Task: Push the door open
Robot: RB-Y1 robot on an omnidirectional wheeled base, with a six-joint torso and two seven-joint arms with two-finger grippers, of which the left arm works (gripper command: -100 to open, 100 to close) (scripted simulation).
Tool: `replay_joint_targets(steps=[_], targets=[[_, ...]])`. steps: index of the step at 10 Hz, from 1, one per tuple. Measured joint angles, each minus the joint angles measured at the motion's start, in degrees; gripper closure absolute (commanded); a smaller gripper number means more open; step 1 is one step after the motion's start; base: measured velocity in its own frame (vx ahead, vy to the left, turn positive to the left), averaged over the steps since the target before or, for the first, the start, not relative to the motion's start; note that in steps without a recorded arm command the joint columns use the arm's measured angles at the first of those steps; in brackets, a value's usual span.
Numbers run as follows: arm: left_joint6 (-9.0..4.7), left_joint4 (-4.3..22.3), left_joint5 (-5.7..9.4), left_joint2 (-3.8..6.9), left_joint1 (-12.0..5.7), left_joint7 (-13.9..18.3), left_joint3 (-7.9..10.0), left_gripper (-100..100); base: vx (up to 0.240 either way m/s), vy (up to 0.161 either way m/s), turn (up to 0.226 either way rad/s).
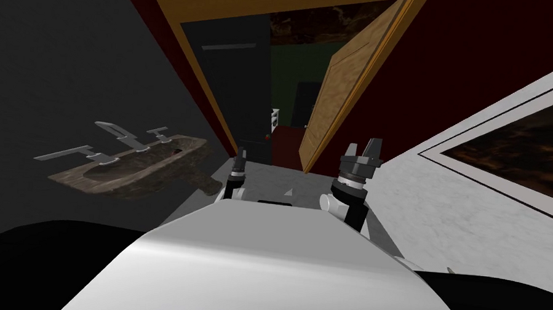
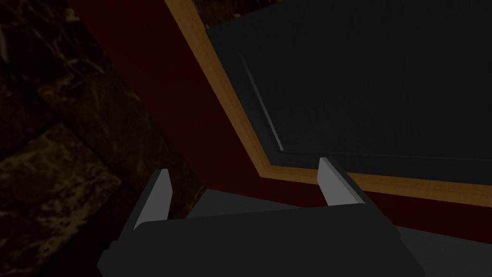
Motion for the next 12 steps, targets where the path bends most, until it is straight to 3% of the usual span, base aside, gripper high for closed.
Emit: replay_joint_targets(steps=[2, 12], targets=[[-0.75, 2.19, -0.02, 0.71, -0.32, -1.72, -0.11, -100, 0.092, -0.017, 0.006], [-3.77, 16.73, -0.21, 3.76, -6.09, -11.53, -0.03, -100, 0.099, -0.011, 0.003]])
